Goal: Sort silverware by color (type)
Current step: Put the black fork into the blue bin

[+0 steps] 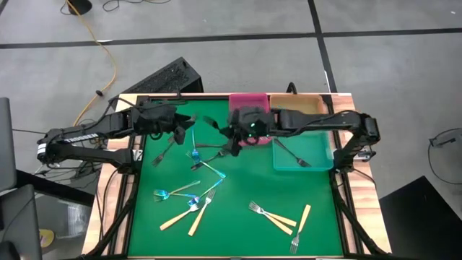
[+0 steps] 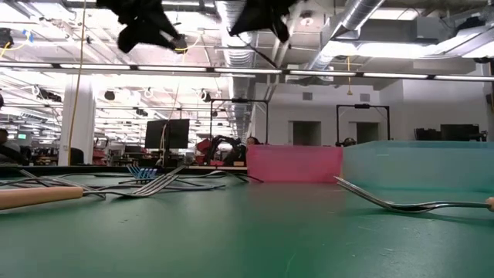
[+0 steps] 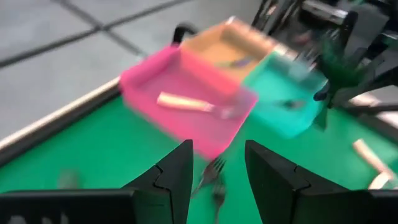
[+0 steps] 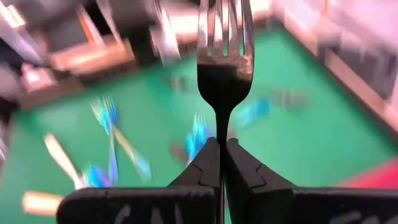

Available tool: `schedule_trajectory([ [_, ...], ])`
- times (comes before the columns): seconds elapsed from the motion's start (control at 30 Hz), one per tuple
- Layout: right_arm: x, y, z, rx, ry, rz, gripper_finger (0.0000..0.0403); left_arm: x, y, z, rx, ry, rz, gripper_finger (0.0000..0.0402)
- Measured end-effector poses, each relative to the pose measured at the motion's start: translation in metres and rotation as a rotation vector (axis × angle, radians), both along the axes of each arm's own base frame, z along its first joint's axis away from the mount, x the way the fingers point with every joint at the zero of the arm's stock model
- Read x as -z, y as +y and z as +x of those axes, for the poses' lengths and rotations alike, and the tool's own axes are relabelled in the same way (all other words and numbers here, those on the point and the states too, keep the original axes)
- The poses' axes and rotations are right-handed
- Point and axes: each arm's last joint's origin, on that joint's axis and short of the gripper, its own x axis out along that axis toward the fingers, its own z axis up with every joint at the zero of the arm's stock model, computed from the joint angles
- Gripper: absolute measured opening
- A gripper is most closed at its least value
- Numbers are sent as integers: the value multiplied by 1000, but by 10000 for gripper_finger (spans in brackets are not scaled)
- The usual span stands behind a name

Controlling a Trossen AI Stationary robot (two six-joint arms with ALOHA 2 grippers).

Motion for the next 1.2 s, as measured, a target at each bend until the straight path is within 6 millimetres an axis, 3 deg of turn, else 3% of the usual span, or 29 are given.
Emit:
schedule_trajectory([
  [0.2, -42, 3, 1, -132, -352, -62, 27, -25, -3, 11, 212, -269, 65, 129],
  [0.33, -54, 1, 3, -246, -496, -58, 27, -37, -7, 14, 365, -396, 77, 129],
  [0.63, -77, 3, -1, -443, -734, -57, 27, -40, -11, 31, 621, -497, 39, 129],
  [0.97, -79, 6, -2, -507, -756, -49, 27, -44, -12, 51, 734, -621, 77, 129],
  [1.2, -78, 6, -1, -508, -752, -56, 27, -37, -10, 65, 795, -636, 1, 129],
])
